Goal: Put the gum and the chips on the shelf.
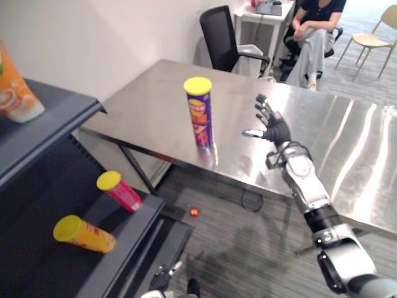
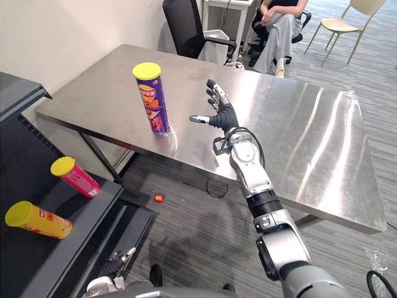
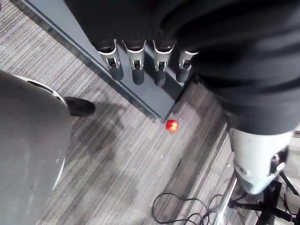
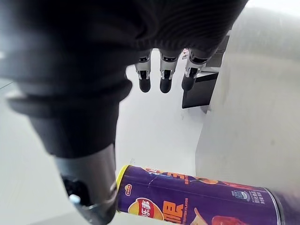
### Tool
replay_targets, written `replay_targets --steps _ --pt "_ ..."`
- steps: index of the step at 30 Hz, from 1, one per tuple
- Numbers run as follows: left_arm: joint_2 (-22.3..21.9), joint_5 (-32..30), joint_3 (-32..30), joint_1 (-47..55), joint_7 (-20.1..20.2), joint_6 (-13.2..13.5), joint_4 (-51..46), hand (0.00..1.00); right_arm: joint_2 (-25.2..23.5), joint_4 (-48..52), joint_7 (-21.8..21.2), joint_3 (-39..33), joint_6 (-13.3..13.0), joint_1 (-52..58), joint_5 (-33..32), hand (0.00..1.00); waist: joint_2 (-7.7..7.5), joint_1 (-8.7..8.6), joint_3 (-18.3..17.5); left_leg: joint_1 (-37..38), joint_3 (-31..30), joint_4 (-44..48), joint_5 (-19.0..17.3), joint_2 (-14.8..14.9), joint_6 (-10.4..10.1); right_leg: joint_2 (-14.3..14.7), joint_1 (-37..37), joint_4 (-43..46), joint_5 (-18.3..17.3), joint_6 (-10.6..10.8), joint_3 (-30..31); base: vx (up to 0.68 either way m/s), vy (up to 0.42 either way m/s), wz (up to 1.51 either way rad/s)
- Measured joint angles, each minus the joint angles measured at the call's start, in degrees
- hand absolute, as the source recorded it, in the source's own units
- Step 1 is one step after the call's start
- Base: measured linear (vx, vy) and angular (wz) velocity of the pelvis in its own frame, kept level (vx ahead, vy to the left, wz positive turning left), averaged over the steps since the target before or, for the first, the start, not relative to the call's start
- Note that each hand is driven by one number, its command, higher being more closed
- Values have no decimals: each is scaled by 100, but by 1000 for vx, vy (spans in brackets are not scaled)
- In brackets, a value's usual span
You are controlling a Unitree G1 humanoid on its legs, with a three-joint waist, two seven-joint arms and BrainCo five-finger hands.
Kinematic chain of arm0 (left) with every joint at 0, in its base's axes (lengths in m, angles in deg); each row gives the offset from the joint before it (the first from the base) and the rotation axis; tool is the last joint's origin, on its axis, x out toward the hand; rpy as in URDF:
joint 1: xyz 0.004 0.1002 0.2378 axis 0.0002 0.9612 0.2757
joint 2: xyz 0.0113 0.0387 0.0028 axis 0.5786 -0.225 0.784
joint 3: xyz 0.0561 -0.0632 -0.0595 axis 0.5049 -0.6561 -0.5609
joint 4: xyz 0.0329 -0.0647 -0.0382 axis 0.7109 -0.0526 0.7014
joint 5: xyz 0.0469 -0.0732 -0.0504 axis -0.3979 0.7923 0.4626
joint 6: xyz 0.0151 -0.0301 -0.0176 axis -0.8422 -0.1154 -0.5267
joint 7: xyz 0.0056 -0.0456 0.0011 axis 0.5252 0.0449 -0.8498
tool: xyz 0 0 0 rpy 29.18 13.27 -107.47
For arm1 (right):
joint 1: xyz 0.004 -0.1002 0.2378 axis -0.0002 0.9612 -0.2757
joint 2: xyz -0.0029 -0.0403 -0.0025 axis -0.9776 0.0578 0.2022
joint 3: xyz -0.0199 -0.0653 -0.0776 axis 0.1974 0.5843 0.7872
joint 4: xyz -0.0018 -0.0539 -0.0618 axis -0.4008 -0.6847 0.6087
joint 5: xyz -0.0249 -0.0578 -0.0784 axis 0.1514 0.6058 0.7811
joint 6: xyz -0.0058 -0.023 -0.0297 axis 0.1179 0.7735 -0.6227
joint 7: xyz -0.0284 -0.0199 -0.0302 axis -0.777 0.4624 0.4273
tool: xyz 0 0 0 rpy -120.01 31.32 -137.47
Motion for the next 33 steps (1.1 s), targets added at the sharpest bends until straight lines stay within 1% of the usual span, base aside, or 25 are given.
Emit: replay_targets --steps 3,9,14,18,20,25,28,33 --pt "-5 2 -38 -11 -3 1 -9 0 -1 -236 8 1 56 -175 0 0 0 14 29 -9 -87 -1 7 -6 -7 0 44 -2 -45 -11 -97 -9 -18 15" --pt "-4 4 -46 -84 -5 -3 -12 0 -4 -414 13 4 64 -565 -2 0 -2 86 144 -14 -128 0 8 -6 -9 5 94 -17 -50 -10 -153 6 -12 4" --pt "-3 5 -46 -83 -14 -14 -64 0 -12 -428 12 39 74 -662 -2 0 -5 102 162 -66 -215 1 14 -13 -12 7 102 -27 -49 -9 -232 7 -11 10" --pt "-3 14 -47 -73 -22 -59 -102 0 -128 -700 3 129 97 -881 -3 0 -7 97 163 -69 -216 1 20 -12 -18 7 104 -27 -47 -8 -257 0 0 0" --pt "-3 159 -46 -72 -35 -85 -104 0 -202 -828 4 172 98 -996 -3 0 -7 101 163 -70 -221 0 20 -11 -19 7 106 -27 -47 -8 -265 0 0 0" --pt "-2 207 -47 -60 -38 -84 -109 0 -215 -1061 16 178 120 -1202 2 0 -29 112 186 -80 -248 -1 41 -13 -21 7 112 -26 -47 -8 -301 -11 -3 1" --pt "-2 216 -47 -62 -38 -82 -112 0 -215 -1162 102 177 227 -1317 12 0 -26 113 204 -94 -285 -1 55 -14 -22 7 119 -26 -48 -7 -353 -28 -9 5" --pt "3 238 -48 -90 -43 -77 -169 0 -216 -1340 161 166 294 -1497 12 0 -31 130 344 -115 -392 -2 78 -25 -22 13 184 -58 -50 -7 -446 -23 -10 11"
